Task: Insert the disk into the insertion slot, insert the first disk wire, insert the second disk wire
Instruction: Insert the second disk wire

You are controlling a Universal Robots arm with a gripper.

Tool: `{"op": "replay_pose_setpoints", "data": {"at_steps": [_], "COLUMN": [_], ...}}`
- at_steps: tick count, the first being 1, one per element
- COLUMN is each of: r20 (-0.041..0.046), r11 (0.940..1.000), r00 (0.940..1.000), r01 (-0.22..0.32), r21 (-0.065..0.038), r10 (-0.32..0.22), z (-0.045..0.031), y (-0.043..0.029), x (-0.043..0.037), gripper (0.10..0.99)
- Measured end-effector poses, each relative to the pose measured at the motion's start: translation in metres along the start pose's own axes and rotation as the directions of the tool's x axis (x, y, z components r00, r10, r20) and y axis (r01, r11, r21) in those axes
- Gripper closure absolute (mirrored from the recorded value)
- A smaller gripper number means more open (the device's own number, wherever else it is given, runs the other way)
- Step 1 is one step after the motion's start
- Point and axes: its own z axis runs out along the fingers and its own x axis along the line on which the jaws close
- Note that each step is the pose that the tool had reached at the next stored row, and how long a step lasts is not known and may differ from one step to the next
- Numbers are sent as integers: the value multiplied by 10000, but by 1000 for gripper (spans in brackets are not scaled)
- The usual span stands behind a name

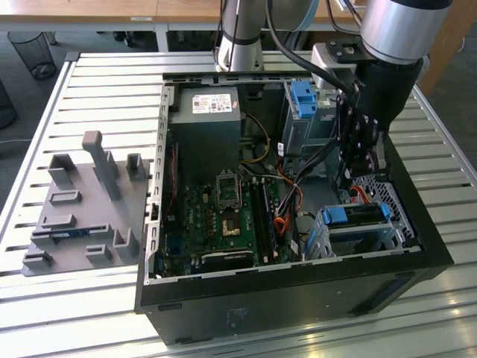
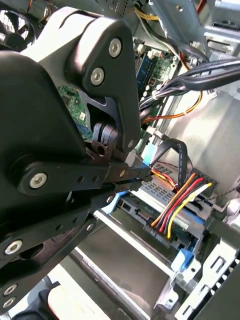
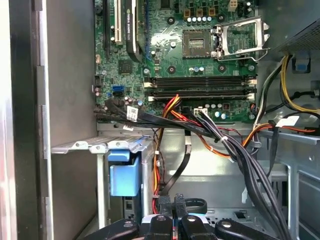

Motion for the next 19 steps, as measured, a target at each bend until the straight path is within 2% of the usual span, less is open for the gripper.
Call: {"op": "replay_pose_setpoints", "data": {"at_steps": [2,4,5,7,8,10,15,19], "r20": [17,102,187,418,470,472,474,480], "r11": [10000,10000,10000,10000,10000,10000,9999,9999], "r00": [10000,9999,9998,9991,9989,9989,9989,9988], "r01": [0,-3,-6,-14,-16,-14,-7,-6], "r21": [-1,-4,-7,-16,-17,-24,-124,-135], "r10": [0,3,6,14,17,15,13,13], "z": [4,8,9,11,12,11,12,16], "y": [-1,-3,-4,-4,-4,-8,-42,-46], "x": [48,95,113,138,142,142,145,186], "gripper": [945,945,945,945,945,945,945,945]}}
